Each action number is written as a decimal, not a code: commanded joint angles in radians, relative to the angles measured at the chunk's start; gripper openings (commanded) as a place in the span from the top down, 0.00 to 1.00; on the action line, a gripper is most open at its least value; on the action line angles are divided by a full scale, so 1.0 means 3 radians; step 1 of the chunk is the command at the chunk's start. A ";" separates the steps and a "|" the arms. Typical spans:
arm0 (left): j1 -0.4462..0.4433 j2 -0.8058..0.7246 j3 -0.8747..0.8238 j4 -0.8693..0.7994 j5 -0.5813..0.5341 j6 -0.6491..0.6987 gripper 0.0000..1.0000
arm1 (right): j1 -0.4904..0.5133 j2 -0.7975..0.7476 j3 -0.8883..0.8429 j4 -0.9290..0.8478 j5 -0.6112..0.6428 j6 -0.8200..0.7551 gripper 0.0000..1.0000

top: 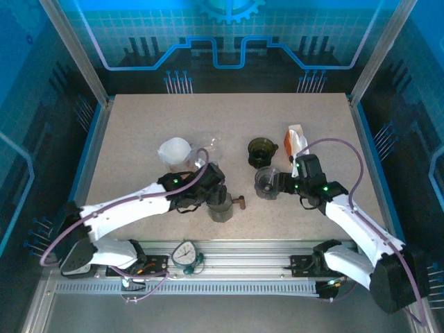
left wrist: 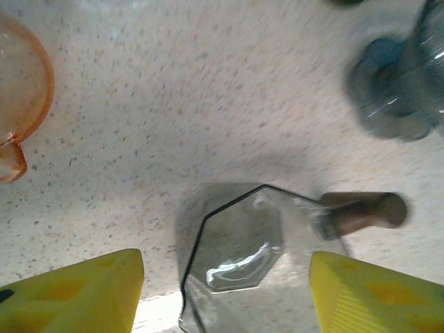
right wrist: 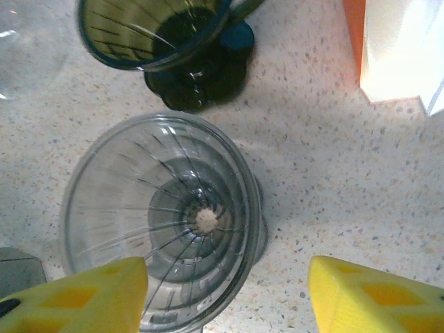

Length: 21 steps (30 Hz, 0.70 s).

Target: Place the coffee filter in the dripper

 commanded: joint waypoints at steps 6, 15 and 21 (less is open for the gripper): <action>-0.0021 -0.0942 -0.0509 0.0357 0.0045 -0.0089 0.14 | -0.0198 0.0575 0.0158 0.0395 -0.0302 0.0040 0.45; -0.0020 -0.1602 -0.0949 0.0359 -0.0054 -0.0289 0.01 | -0.0253 0.0854 0.0128 0.0594 -0.0430 0.0003 0.74; -0.0020 -0.1711 -0.0965 0.0306 -0.0082 -0.0320 0.01 | -0.0257 0.0640 0.0122 0.0474 -0.0514 -0.0049 0.92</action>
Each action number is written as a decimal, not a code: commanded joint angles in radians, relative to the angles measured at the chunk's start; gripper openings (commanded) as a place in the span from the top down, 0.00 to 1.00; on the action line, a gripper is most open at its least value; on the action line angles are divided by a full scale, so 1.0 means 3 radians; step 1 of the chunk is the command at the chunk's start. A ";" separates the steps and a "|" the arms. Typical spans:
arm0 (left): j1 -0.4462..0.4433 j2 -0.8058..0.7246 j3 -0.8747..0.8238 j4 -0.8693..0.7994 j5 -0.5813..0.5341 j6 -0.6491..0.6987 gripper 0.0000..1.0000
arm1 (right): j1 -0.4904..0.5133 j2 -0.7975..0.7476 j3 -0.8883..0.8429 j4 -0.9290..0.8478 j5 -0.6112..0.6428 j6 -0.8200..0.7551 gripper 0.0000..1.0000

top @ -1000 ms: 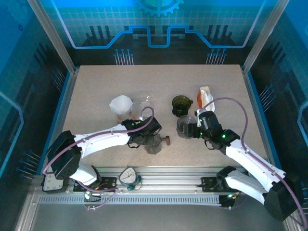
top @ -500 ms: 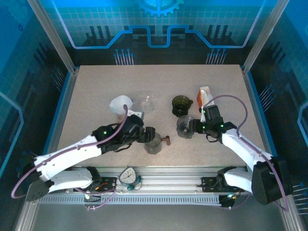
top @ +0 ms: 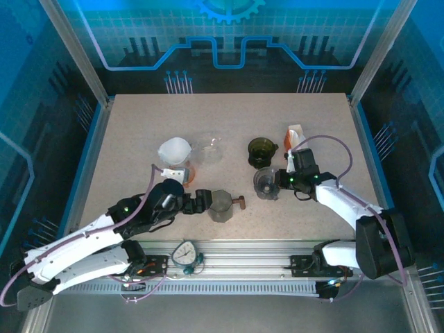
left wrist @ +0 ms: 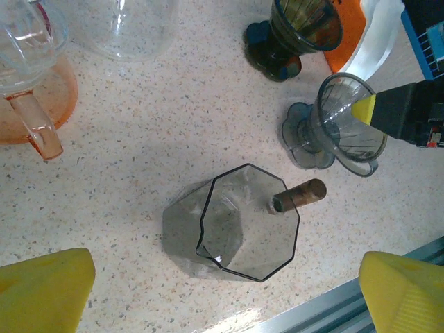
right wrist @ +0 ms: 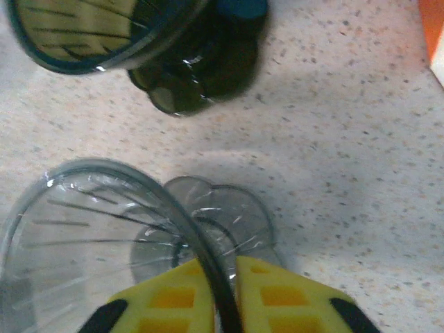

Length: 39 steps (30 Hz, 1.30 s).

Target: Place the coffee filter in the dripper

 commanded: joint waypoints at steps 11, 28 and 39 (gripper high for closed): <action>-0.0020 -0.0163 -0.0079 -0.0001 -0.0136 -0.0065 0.01 | 0.0270 -0.0883 0.0434 -0.0865 -0.0388 -0.0085 1.00; -0.0020 -0.0401 -0.0068 -0.0106 -0.0289 0.0009 0.01 | 0.1586 0.0105 0.1635 -0.1335 -0.0583 0.0011 1.00; -0.0023 -0.0436 -0.0124 -0.0120 -0.0273 0.0002 0.01 | 0.1695 0.0487 0.1809 -0.1241 -0.0564 0.0038 1.00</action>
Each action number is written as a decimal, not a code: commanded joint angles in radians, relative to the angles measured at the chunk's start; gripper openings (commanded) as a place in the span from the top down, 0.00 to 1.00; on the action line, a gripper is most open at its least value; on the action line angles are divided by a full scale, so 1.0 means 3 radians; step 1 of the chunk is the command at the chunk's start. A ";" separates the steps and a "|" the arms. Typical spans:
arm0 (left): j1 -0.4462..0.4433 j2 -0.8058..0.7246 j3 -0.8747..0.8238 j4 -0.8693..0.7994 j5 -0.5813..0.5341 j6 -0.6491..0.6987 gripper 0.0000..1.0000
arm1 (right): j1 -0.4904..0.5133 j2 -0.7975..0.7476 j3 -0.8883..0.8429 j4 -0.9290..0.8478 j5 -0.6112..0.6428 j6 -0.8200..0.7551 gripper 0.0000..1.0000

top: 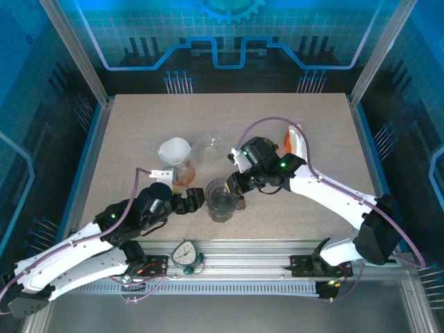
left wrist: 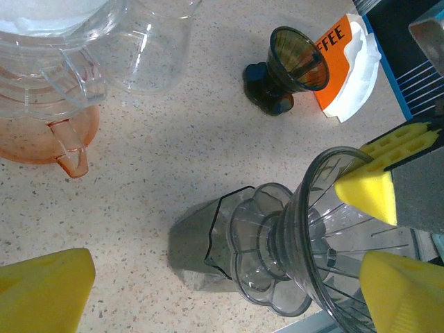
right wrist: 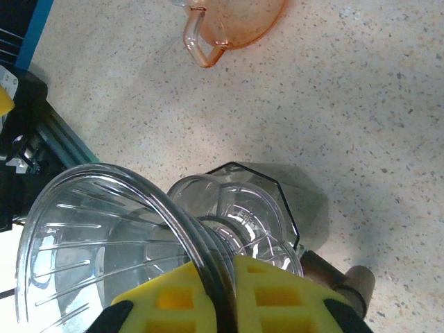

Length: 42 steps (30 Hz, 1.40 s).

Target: Place the coffee filter in the dripper

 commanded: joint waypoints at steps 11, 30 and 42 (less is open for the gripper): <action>-0.0020 -0.0040 -0.0096 -0.0037 -0.0078 0.0013 0.01 | 0.0049 0.0220 0.0196 -0.0055 0.0045 -0.0058 1.00; -0.0020 -0.0040 -0.0103 -0.0052 -0.0094 0.0006 0.01 | 0.0049 0.0269 0.0084 0.0036 0.0022 -0.0009 0.64; -0.0020 -0.0029 -0.0092 -0.0042 -0.0077 0.0007 0.01 | -0.0232 -0.0285 -0.0038 0.0035 0.0390 -0.0055 0.32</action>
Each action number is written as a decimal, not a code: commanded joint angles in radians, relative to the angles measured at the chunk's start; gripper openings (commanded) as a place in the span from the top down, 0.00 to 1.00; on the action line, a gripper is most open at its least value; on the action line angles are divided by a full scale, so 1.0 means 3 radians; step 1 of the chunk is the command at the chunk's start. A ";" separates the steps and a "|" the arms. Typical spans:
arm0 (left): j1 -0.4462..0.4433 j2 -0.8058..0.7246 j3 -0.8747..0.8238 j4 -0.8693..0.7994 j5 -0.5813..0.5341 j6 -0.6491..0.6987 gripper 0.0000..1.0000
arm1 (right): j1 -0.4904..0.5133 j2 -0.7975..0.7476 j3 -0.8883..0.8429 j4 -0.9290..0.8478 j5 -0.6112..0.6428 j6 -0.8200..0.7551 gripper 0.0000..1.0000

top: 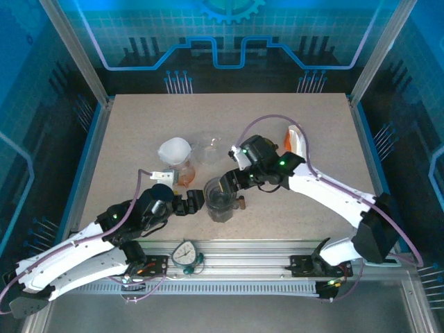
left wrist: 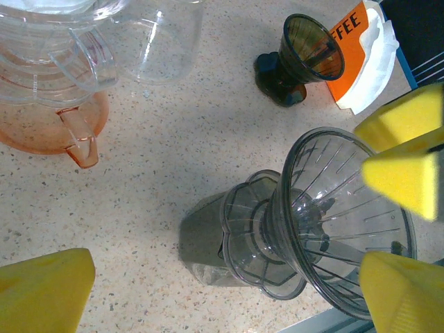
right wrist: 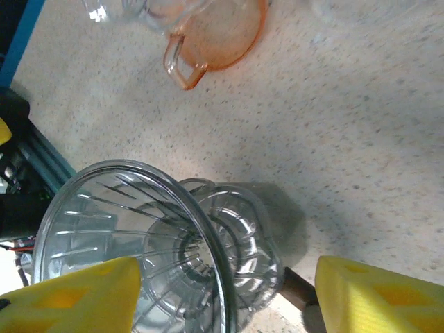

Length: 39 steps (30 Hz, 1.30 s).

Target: Place the coffee filter in the dripper

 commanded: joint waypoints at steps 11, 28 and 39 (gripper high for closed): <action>-0.0017 -0.0010 -0.0030 0.0039 -0.0069 0.0031 0.01 | -0.1112 -0.0349 -0.0235 0.0172 0.1256 -0.0533 0.43; -0.0012 0.0013 -0.0081 0.0013 -0.0081 -0.0053 0.01 | -0.2050 0.0288 -0.0179 0.0584 0.1367 -0.0490 0.62; -0.0006 0.0063 -0.0076 0.0022 -0.0089 -0.0053 0.01 | -0.2251 0.0664 0.0025 0.0574 0.1113 -0.0476 0.70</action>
